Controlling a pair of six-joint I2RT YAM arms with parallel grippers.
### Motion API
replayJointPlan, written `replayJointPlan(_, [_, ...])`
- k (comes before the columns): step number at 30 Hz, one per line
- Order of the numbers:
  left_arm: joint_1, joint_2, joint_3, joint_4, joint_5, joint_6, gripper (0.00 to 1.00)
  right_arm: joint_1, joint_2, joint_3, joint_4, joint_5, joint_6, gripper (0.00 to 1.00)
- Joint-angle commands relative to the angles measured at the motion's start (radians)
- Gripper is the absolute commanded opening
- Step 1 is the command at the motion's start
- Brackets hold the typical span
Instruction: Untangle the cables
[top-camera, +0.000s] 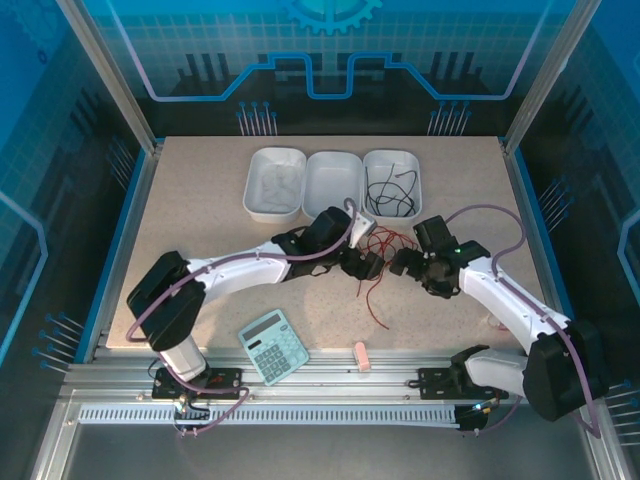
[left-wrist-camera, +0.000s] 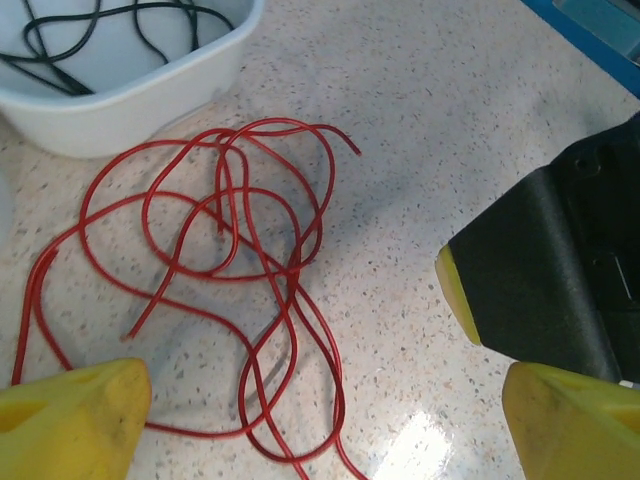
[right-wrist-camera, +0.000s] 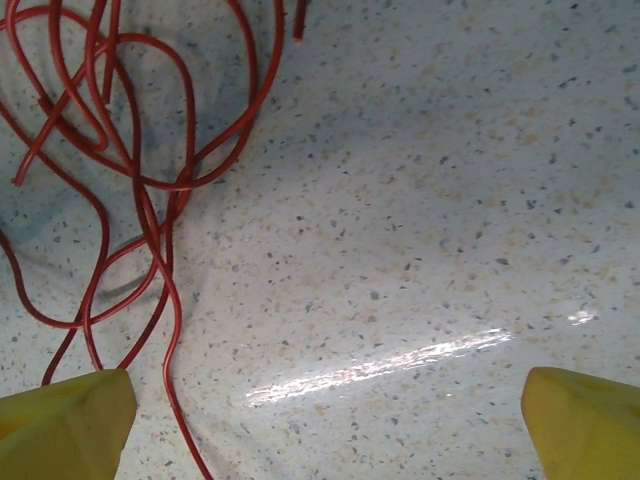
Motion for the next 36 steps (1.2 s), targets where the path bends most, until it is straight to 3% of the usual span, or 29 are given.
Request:
replayJointPlan(1, [-0.002,0.051,0.098,-0.198,0.066,0.167,0.85,-0.034,-0.030,0.017,-0.052,-0.007,-0.020,1.00])
replayJointPlan(9, [-0.012,0.197,0.295,-0.483,0.233,0.324,0.70,-0.102,-0.083,0.014,-0.084,-0.013,-0.042,1.00])
replayJointPlan(27, [-0.035,0.347,0.367,-0.515,0.015,0.388,0.52,-0.111,-0.110,-0.028,-0.035,-0.047,-0.026,1.00])
replayJointPlan(30, [-0.037,0.355,0.379,-0.511,-0.011,0.382,0.40,-0.111,-0.120,-0.036,-0.030,-0.050,-0.023,1.00])
replayJointPlan(36, [-0.053,0.296,0.354,-0.487,-0.035,0.363,0.04,-0.112,-0.131,-0.046,-0.025,-0.050,-0.021,1.00])
